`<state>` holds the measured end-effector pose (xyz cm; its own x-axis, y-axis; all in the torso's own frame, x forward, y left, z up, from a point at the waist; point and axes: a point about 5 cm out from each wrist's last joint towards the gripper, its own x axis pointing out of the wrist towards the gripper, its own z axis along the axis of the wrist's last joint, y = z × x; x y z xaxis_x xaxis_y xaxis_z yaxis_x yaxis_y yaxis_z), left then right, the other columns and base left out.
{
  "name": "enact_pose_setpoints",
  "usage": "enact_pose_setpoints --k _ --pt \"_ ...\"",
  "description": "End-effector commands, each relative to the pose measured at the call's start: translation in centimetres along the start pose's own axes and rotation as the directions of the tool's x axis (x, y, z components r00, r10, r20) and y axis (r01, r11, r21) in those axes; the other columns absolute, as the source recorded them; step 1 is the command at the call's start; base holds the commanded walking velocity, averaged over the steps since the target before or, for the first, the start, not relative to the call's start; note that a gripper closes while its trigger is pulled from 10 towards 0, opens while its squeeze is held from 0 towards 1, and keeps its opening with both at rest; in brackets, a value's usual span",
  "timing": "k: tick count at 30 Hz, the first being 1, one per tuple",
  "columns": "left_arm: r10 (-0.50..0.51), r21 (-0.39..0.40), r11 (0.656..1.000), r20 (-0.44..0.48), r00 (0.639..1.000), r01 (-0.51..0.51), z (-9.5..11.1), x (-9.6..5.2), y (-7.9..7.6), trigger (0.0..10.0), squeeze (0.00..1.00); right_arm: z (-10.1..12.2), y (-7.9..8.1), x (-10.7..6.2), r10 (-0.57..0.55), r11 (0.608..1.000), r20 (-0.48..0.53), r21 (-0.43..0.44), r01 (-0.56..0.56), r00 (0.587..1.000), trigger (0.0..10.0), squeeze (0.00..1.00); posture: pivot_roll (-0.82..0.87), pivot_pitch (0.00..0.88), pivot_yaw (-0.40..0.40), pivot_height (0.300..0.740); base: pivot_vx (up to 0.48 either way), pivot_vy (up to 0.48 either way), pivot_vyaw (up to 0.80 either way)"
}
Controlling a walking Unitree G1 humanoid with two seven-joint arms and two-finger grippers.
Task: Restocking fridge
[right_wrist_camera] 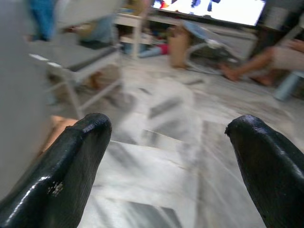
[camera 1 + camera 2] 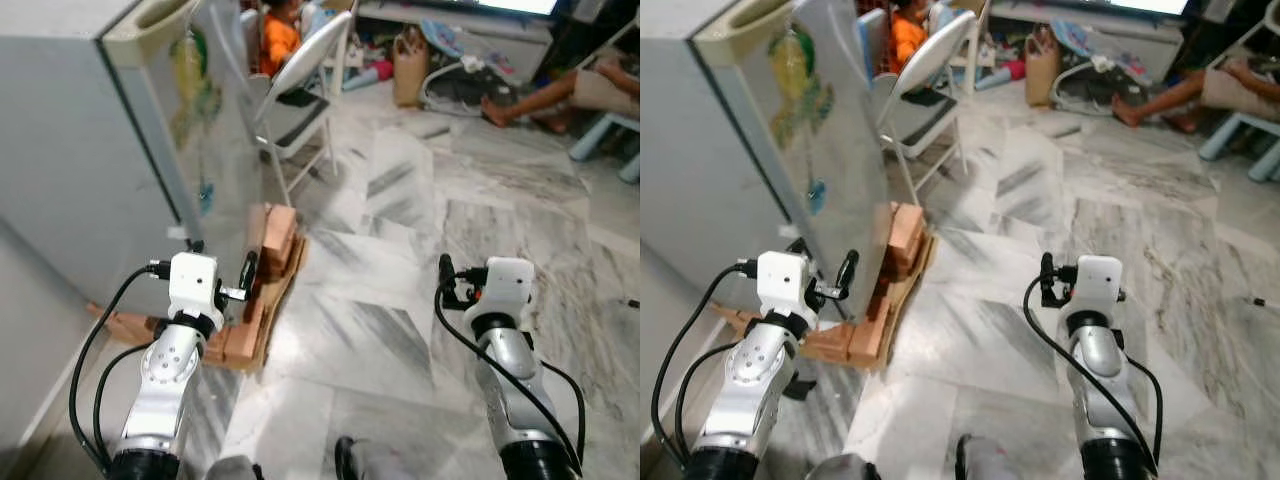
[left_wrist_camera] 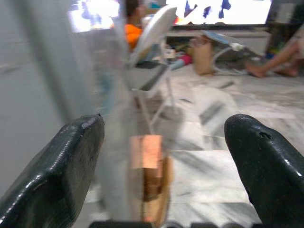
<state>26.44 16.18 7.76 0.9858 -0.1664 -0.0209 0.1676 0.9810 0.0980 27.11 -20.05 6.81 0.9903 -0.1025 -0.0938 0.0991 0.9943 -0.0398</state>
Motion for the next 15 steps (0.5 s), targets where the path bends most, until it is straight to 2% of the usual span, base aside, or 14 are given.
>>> enact_pose_setpoints --k 1,7,15 --pt "0.020 0.001 1.000 -0.005 1.000 -0.020 0.03 -0.07 0.44 10.0 0.00 0.39 0.42 -0.01 0.019 1.000 0.009 -0.006 -0.018 1.000 10.0 0.00 -0.05 0.069 -0.034 0.740 0.000 0.262 0.00" --pt "0.025 0.001 1.000 -0.001 1.000 -0.025 0.11 0.13 0.49 10.0 0.00 0.60 0.48 0.19 0.026 1.000 0.011 -0.013 -0.026 1.000 10.0 0.00 -0.05 0.070 -0.038 0.740 0.000 0.393 0.00" --pt "0.002 0.007 1.000 -0.001 1.000 -0.002 0.19 0.17 0.15 10.0 0.00 0.65 0.58 0.16 0.025 1.000 0.008 -0.018 -0.025 1.000 10.0 0.00 -0.05 0.081 -0.034 0.740 0.000 0.000 0.00"
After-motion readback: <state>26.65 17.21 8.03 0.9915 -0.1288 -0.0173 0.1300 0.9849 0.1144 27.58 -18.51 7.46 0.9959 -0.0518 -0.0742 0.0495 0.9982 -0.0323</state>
